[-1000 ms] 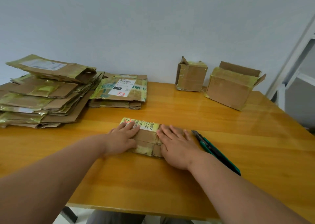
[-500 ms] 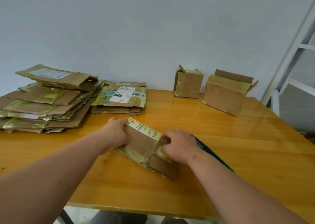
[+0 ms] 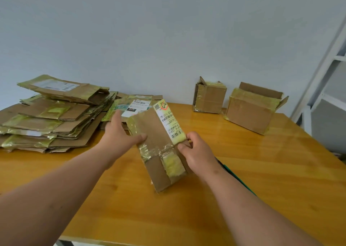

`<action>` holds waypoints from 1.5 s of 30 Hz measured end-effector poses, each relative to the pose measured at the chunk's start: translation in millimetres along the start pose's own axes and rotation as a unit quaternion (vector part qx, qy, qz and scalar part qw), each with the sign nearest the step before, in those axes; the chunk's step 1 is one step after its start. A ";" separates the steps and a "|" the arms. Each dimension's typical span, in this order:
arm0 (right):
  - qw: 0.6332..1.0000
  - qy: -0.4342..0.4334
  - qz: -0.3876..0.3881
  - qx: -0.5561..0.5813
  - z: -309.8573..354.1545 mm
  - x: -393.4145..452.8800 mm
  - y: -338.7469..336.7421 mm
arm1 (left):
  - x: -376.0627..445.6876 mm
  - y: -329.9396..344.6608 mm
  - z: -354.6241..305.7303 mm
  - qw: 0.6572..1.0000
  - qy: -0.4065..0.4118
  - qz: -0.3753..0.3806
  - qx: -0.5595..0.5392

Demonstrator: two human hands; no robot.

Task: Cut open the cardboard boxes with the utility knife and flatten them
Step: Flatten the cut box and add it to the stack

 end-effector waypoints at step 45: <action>0.918 -0.135 0.141 -0.345 30.9 226.4 151.3 | 210.7 55.5 58.7 0.832 0.048 0.210 0.512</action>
Point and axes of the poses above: each hand's wrist, its own x-axis towards the middle knuckle, its own y-axis out of the palm, z = x × y, the point moved 9 cm from there along x, towards the middle knuckle, and after that the axes turned 3 degrees about -x, right-handed, at the moved point
